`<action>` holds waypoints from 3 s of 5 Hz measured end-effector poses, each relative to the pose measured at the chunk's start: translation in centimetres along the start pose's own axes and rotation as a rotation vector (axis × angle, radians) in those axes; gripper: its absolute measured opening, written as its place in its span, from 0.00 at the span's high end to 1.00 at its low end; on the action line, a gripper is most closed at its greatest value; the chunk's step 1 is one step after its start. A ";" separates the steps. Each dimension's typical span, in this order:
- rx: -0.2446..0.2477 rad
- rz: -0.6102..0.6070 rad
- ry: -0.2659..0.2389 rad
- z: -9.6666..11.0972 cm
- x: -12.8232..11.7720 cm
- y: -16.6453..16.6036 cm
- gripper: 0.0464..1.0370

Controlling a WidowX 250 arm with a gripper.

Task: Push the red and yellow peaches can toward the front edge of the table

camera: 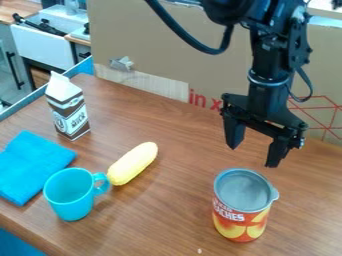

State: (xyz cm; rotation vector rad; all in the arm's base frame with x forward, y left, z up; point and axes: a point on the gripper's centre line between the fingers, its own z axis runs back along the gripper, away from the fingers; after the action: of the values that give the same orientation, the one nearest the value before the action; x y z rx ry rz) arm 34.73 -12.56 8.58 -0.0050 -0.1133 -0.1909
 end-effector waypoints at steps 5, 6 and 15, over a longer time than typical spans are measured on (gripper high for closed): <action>-0.034 0.047 0.129 -5.9 -5.0 -1.6 0.04; -0.032 0.047 0.140 -5.7 -6.9 -1.6 0.04; -0.050 0.043 0.152 -0.8 -7.3 -0.6 0.04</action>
State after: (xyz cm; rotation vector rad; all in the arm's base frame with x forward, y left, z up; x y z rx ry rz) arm 27.60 -11.74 7.00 -0.0424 0.0428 -0.1509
